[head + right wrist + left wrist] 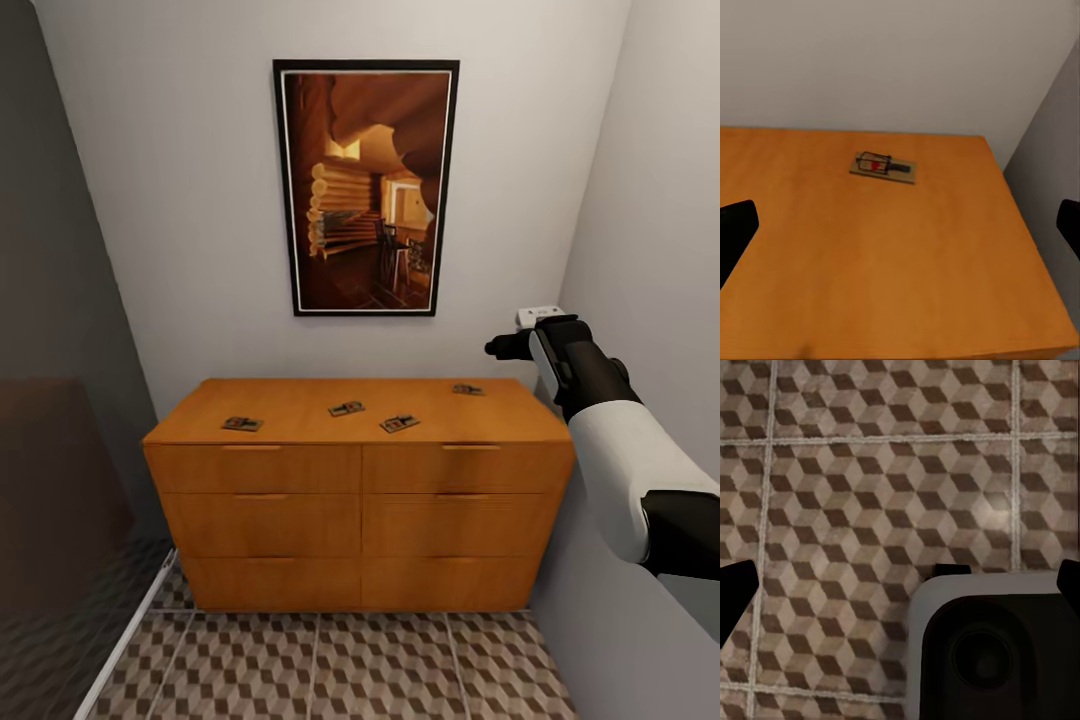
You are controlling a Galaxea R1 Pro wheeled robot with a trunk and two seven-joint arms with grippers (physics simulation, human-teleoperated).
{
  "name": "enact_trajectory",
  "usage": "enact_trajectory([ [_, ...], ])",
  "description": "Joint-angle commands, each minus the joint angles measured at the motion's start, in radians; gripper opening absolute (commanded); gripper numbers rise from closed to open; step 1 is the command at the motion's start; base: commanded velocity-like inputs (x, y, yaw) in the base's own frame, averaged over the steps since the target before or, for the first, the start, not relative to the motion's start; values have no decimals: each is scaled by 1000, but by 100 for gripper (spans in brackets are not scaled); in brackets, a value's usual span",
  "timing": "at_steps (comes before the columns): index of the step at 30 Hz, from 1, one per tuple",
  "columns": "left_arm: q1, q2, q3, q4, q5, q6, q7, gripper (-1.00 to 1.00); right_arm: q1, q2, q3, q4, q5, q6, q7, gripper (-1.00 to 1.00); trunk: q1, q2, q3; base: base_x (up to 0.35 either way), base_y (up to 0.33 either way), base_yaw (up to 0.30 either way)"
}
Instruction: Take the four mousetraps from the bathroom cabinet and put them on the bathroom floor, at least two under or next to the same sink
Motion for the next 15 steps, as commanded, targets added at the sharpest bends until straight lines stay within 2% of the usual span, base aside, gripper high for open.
enact_trajectory([
  [1,-1,0,-1,2,-1,-5,3,100,0,0,1,-1,10,3,7,100,0,0,-1,143,-124,0],
  [8,-1,0,-1,2,0,-5,3,100,0,0,2,4,9,-14,8,100,0,0,-1,122,-107,0],
  [15,-1,0,-1,2,0,-5,3,100,0,0,2,39,9,-22,9,100,0,0,-1,62,-42,0],
])
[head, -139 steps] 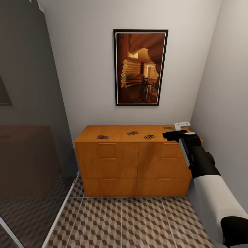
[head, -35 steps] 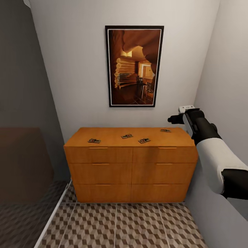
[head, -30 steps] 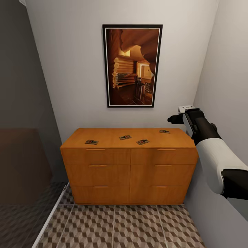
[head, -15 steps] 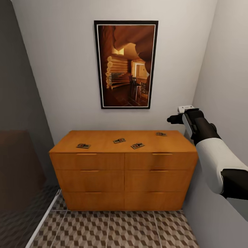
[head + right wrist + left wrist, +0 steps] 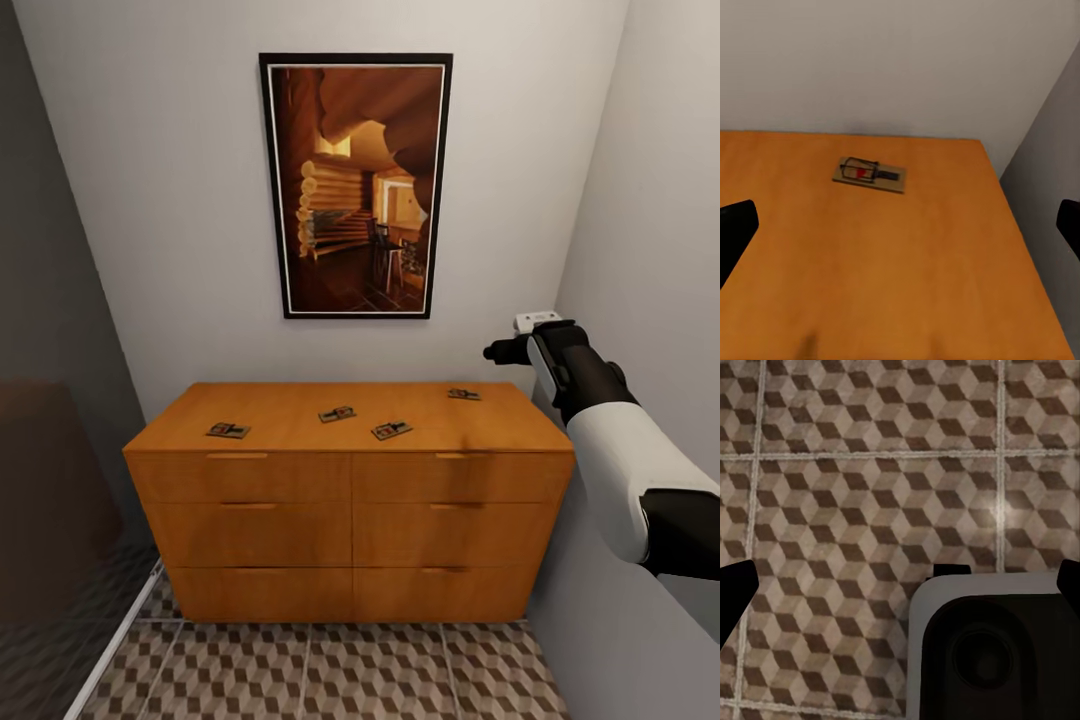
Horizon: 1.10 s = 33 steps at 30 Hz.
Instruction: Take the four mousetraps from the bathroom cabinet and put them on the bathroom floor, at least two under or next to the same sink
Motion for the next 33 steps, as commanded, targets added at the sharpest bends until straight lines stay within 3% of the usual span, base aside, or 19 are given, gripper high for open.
enact_trajectory([
  [1,-1,0,-1,2,-1,-5,3,100,0,0,1,1,10,4,7,100,0,-1,-1,24,-15,0],
  [33,-1,0,-2,3,-1,-5,3,100,0,4,-1,11,8,-39,12,100,0,-1,-1,3,-2,0],
])
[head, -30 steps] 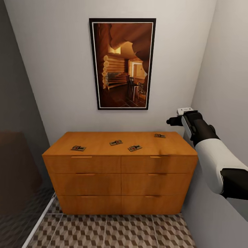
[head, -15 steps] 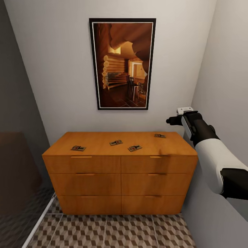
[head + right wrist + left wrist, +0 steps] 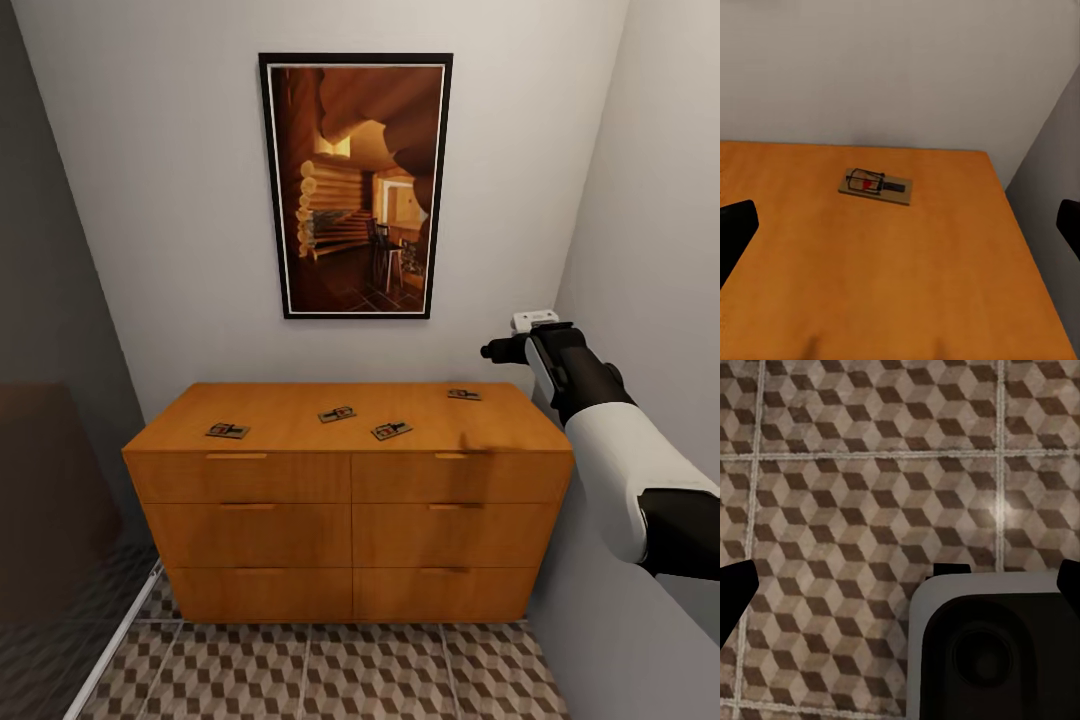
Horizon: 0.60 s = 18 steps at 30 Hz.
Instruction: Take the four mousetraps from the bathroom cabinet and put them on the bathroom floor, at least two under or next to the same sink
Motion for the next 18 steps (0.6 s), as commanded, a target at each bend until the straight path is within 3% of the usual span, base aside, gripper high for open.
enact_trajectory([
  [1,-1,0,-1,2,-1,-5,3,100,0,0,1,-1,10,5,7,100,0,-1,-1,0,0,0],
  [10,-1,0,-1,2,-1,-3,3,100,0,0,1,-1,10,5,7,100,0,-1,-1,0,0,27],
  [18,-1,0,-1,2,-1,-3,4,100,1,0,1,0,10,5,7,100,0,-1,-1,0,0,208],
])
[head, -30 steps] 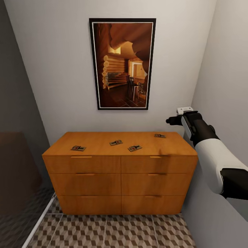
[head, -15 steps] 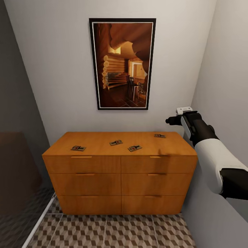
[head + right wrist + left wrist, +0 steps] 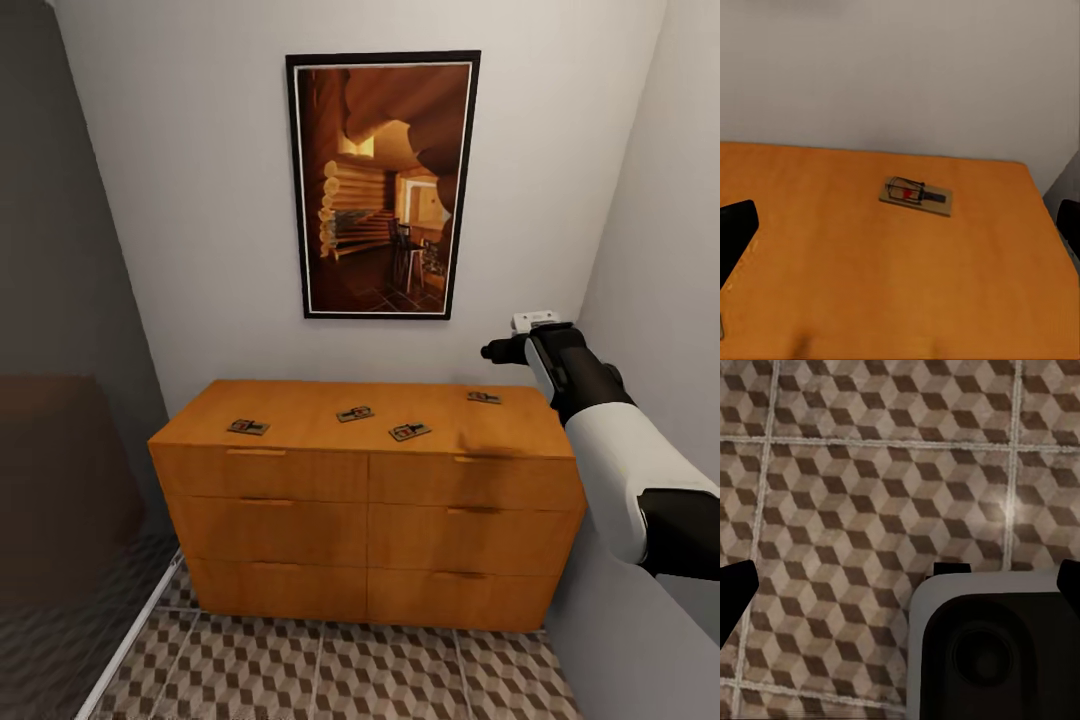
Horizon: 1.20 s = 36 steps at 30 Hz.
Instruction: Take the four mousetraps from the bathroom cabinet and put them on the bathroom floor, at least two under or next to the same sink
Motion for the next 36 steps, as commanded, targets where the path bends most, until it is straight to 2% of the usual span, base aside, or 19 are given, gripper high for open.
enact_trajectory([
  [1,-1,0,-1,2,-1,-5,3,100,0,-1,1,-1,10,5,7,100,0,-1,-1,0,0,263],
  [21,-1,0,-1,2,-1,-4,3,100,0,-1,1,21,11,4,7,100,0,-1,-1,0,-2,275],
  [36,-1,0,-2,2,-1,-3,3,100,0,-1,1,23,12,4,7,100,0,-1,-1,0,-97,48],
])
